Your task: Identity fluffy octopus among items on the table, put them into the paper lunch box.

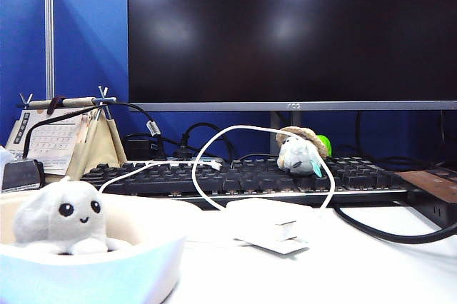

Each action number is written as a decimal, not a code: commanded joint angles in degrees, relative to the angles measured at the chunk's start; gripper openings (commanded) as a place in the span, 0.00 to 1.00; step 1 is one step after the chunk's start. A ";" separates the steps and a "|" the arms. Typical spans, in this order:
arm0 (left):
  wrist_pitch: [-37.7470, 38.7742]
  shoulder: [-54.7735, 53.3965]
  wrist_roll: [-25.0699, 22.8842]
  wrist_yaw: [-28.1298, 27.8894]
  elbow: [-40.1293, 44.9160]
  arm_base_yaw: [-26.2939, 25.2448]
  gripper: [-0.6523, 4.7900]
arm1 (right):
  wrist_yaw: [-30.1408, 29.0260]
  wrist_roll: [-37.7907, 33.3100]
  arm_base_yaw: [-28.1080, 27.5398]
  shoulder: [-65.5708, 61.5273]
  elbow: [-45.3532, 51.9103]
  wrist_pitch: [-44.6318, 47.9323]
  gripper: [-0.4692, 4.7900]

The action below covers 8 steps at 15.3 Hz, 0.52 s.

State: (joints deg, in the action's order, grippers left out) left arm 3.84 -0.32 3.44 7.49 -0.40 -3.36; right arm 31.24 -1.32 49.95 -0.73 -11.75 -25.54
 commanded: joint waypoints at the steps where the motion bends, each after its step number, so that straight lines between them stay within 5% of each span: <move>1: -0.72 0.13 -0.13 0.11 -0.02 -0.09 0.18 | -0.07 -0.15 0.00 0.00 -0.20 0.87 0.08; 8: -0.55 0.13 0.00 1.36 -0.02 -0.07 0.18 | -0.07 -0.15 0.00 0.00 -0.20 0.87 0.08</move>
State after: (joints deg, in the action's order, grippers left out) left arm 3.86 -0.32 3.44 8.54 -0.40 -3.36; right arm 31.24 -1.32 49.95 -0.73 -11.75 -25.54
